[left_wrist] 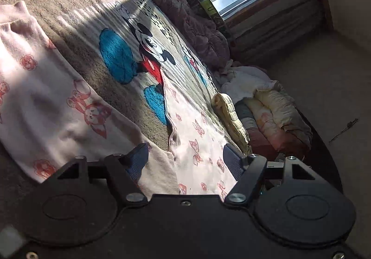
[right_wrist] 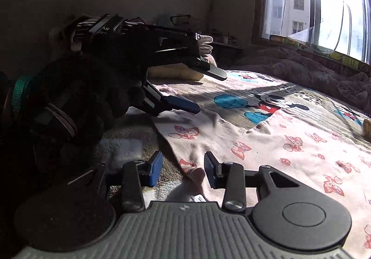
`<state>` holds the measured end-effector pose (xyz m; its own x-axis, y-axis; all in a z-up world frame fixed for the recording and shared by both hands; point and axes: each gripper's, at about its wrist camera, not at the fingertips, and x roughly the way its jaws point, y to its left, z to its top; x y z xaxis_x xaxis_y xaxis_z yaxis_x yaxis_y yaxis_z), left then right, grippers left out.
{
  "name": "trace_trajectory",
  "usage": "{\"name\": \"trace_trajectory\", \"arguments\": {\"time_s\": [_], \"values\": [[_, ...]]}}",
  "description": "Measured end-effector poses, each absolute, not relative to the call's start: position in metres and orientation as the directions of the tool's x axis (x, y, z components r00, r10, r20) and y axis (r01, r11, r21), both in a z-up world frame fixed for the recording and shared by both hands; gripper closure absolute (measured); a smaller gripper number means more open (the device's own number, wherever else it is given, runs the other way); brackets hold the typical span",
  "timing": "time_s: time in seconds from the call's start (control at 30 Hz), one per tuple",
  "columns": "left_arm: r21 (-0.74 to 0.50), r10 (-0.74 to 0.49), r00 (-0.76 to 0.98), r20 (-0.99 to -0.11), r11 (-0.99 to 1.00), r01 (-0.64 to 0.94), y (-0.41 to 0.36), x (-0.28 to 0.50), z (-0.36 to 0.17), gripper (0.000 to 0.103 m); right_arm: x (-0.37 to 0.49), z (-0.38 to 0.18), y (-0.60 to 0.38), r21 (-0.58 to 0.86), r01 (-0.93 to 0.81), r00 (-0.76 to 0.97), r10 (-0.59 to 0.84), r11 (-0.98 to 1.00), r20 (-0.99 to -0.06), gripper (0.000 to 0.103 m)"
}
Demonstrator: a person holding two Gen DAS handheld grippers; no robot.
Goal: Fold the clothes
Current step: 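Smooth the pink garment body with the open left gripper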
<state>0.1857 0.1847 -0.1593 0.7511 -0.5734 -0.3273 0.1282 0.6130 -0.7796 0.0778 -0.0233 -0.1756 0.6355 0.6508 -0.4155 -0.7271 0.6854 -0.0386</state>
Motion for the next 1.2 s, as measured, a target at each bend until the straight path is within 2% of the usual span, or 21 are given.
{"name": "trace_trajectory", "arguments": {"time_s": [0.17,0.27,0.33,0.4,0.53,0.67,0.73,0.8,0.9,0.97,1.07,1.17,1.2], "values": [[-0.808,-0.377,0.86,-0.344,0.586,-0.067,0.232,0.195,-0.166,0.034,0.073,-0.181,-0.029,0.001,-0.738,0.611,0.668,0.675,-0.426,0.056],[-0.845,-0.289,0.905,-0.312,0.52,-0.125,0.25,0.193,-0.166,0.033,0.067,-0.18,-0.033,0.004,-0.748,0.597,0.675,0.664,-0.434,0.056],[-0.827,-0.292,0.906,-0.307,0.552,-0.103,0.239,0.195,-0.158,0.032,0.063,-0.177,-0.033,0.004,-0.761,0.581,0.684,0.649,-0.441,0.057],[-0.825,-0.355,0.89,-0.286,0.564,-0.04,0.223,0.201,-0.153,0.032,0.057,-0.172,-0.036,-0.003,-0.77,0.573,0.689,0.638,-0.444,0.058],[-0.833,-0.585,0.778,-0.23,0.532,0.154,0.169,0.216,-0.143,0.024,0.053,-0.153,-0.064,0.046,-0.748,0.581,0.687,0.662,-0.436,0.058],[-0.829,-0.695,0.677,-0.242,0.511,0.227,0.113,0.226,-0.145,0.02,0.065,-0.14,-0.116,0.101,-0.627,0.675,0.603,0.773,-0.426,0.058],[-0.812,-0.688,0.66,-0.301,0.548,0.202,0.094,0.234,-0.149,0.02,0.075,-0.142,-0.14,0.12,-0.548,0.727,0.543,0.828,-0.42,0.058],[-0.774,-0.6,0.688,-0.408,0.627,0.088,0.092,0.242,-0.158,0.022,0.083,-0.15,-0.159,0.135,-0.486,0.754,0.493,0.863,-0.434,0.058],[-0.823,-0.563,0.742,-0.364,0.567,0.027,0.105,0.246,-0.167,0.021,0.094,-0.173,-0.184,0.198,-0.408,0.721,0.447,0.891,-0.528,0.056],[-0.86,-0.566,0.768,-0.3,0.509,0.04,0.111,0.247,-0.166,0.019,0.087,-0.177,-0.198,0.244,-0.392,0.724,0.461,0.887,-0.513,0.056],[-0.87,-0.57,0.771,-0.284,0.491,0.042,0.113,0.243,-0.166,0.016,0.069,-0.17,-0.208,0.224,-0.374,0.747,0.436,0.9,-0.502,0.056],[-0.87,-0.578,0.77,-0.27,0.49,0.062,0.102,0.234,-0.158,0.008,0.056,-0.171,-0.226,0.314,-0.32,0.758,0.44,0.894,-0.481,0.056],[-0.869,-0.58,0.77,-0.265,0.49,0.07,0.098,0.23,-0.155,0.002,0.055,-0.171,-0.236,0.353,-0.28,0.765,0.43,0.893,-0.479,0.055]]}}
